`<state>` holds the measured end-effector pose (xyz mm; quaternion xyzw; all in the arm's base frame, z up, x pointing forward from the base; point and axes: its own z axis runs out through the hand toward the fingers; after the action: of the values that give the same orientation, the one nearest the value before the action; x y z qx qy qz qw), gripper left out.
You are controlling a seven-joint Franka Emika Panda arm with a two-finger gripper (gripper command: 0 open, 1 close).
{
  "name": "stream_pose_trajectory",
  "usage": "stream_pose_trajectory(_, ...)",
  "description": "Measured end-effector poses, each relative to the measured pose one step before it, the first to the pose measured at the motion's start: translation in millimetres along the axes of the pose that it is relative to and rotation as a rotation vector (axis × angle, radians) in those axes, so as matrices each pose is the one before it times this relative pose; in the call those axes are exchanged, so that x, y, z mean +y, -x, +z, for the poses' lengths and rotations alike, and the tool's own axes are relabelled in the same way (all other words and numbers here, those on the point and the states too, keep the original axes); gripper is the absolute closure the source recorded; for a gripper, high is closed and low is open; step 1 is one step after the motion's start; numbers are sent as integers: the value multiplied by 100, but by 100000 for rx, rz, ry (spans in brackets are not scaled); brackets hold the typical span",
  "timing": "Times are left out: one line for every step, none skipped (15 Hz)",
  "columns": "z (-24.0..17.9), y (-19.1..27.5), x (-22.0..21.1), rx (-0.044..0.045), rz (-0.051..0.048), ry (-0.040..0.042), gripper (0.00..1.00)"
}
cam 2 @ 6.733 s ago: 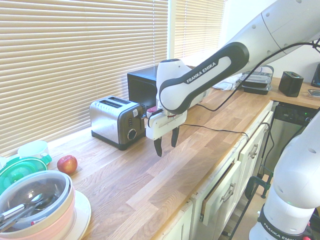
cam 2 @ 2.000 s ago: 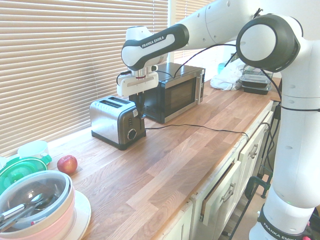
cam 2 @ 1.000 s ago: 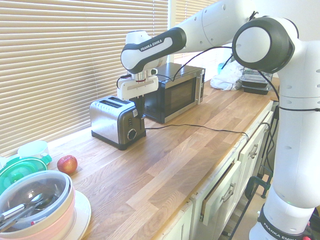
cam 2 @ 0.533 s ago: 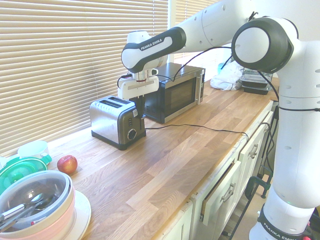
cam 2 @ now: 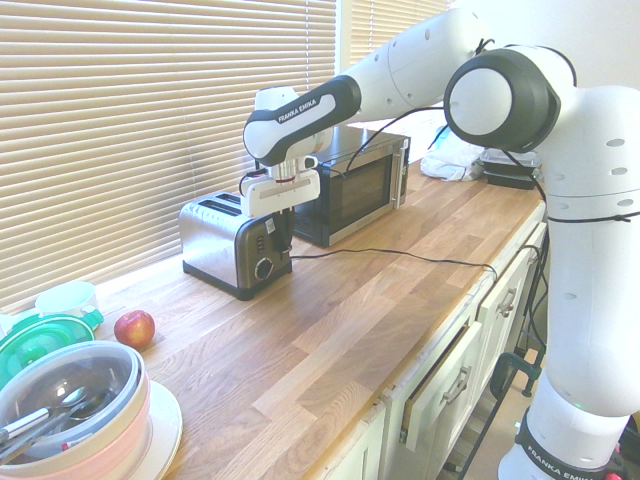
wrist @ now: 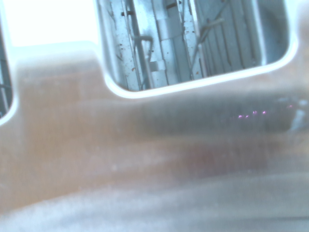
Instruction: Press the toaster
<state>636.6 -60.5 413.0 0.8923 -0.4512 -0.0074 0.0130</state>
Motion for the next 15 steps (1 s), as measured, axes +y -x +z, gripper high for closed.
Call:
stream_pose_trajectory(6, -7, -2, 59, -16, -20, 100)
stream_pose_trajectory(5, 30, -24, 1, -70, 1, 100)
stream_pose_trajectory(11, -1, -2, 67, -19, -22, 100)
stream_pose_trajectory(39, 64, -54, 185, -206, -3, 100)
stream_pose_trajectory(47, 104, -93, 283, -340, 29, 100)
stream_pose_trajectory(20, 39, -29, 231, -236, 172, 100)
stream_pose_trajectory(59, 130, -98, 133, -355, 127, 100)
stream_pose_trajectory(95, 165, -121, 128, -396, 84, 100)
stream_pose_trajectory(95, 54, -28, 128, -143, 2, 100)
stream_pose_trajectory(171, 77, -46, 191, -136, -214, 100)
stream_pose_trajectory(107, 29, -18, 162, -49, -185, 100)
stream_pose_trajectory(31, -14, 18, -24, 82, -85, 100)
stream_pose_trajectory(76, -50, 64, -284, 385, -319, 100)
stream_pose_trajectory(121, -44, 57, -372, 516, -583, 100)
stream_pose_trajectory(138, 3, 22, -346, 406, -558, 100)
